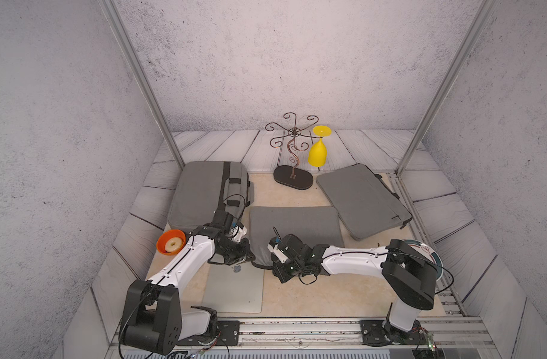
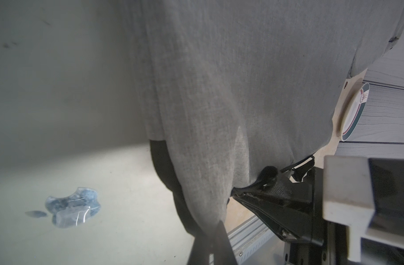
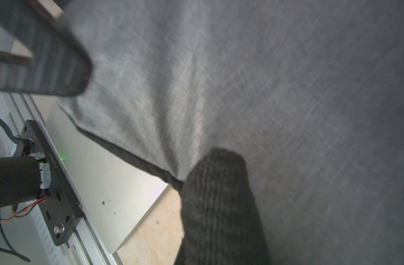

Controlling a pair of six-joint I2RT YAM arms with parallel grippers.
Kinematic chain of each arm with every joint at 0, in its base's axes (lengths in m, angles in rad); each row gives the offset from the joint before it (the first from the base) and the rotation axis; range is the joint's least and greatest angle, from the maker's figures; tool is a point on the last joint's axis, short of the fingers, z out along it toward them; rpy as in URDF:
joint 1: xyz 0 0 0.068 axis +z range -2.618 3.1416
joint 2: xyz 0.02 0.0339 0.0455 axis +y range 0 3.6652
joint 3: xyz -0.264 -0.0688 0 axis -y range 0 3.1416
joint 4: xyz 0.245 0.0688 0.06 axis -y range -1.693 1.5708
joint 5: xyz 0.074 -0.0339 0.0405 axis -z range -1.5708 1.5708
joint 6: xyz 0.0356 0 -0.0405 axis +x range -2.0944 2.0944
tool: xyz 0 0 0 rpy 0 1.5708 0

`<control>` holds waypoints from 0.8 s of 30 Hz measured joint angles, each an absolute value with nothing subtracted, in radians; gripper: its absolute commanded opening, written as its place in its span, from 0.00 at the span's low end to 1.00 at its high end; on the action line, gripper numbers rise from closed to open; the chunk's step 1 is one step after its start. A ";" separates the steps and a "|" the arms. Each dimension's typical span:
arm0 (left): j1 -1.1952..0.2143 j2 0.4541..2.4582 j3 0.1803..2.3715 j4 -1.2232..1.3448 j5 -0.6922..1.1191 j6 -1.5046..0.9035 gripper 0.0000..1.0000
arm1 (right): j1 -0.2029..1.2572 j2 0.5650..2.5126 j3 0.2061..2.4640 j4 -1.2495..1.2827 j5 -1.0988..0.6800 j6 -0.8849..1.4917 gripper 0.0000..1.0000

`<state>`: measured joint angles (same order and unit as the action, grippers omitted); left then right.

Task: Open the zippered laptop bag and take out the laptop
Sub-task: Unzip the zipper on the zippered laptop bag.

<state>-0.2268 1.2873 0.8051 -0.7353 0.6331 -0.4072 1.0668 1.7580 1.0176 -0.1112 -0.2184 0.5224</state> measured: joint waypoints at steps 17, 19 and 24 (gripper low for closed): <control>-0.224 1.288 0.792 -0.706 0.645 -0.411 0.00 | 1.071 1.694 0.829 0.170 -0.184 0.550 0.28; -0.224 1.288 0.791 -0.706 0.646 -0.412 0.00 | 1.072 1.695 0.825 0.213 -0.190 0.555 0.27; -0.224 1.288 0.789 -0.699 0.648 -0.415 0.00 | 1.071 1.699 0.822 0.295 -0.191 0.577 0.23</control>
<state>-0.2245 1.2881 0.7887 -0.6994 0.6479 -0.4152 1.0714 1.6985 0.8223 0.2951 -0.1905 0.5766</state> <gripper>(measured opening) 0.061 0.244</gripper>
